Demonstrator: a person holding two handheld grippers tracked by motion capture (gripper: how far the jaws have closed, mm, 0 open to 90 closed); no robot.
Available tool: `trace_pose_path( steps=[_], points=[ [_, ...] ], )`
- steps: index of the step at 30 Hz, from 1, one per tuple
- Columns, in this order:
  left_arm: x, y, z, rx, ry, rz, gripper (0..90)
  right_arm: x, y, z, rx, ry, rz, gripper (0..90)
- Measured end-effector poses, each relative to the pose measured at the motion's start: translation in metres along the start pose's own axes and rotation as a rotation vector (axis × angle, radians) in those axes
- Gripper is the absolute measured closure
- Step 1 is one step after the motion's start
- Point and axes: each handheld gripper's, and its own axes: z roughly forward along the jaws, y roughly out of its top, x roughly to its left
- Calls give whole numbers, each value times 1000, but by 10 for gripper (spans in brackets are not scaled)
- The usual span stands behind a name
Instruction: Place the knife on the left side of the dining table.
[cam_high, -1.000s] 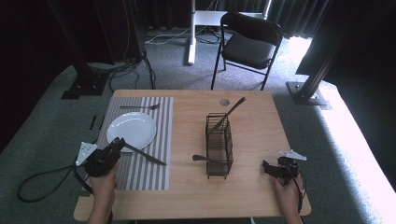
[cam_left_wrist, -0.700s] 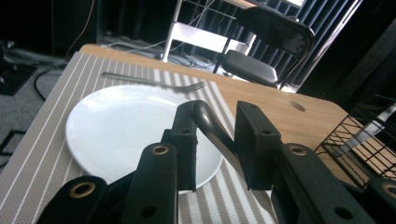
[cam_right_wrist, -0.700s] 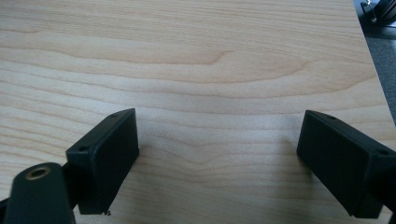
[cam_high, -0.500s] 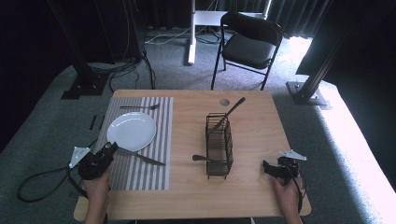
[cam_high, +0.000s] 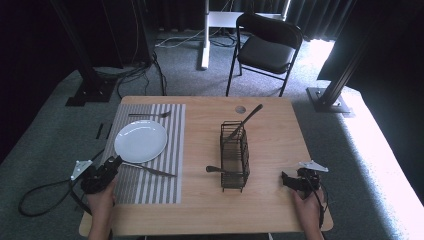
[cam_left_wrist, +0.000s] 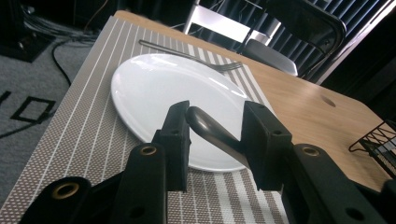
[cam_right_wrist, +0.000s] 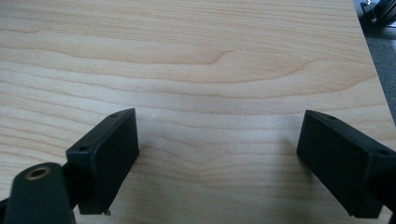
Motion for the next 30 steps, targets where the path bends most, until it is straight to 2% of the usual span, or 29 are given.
trace_pose_path(
  steps=[6, 9, 12, 16, 19, 30],
  points=[
    [12, -4, 5, 34, -3, -28, 620, 0, 0, 0, 0, 0, 0, 121],
    [14, -6, 6, 54, 20, -16, 600, 0, 0, 0, 0, 0, 0, 121],
    [13, -9, 9, 90, 82, 51, 574, 0, 0, 0, 0, 0, 0, 121],
    [18, -13, 12, 110, 85, 33, 568, 0, 0, 0, 0, 0, 0, 122],
    [20, -13, 14, 126, 91, 35, 564, 0, 0, 0, 0, 0, 0, 122],
    [26, -18, 24, 199, 127, 67, 544, 0, 0, 0, 0, 0, 0, 122]
  ],
)
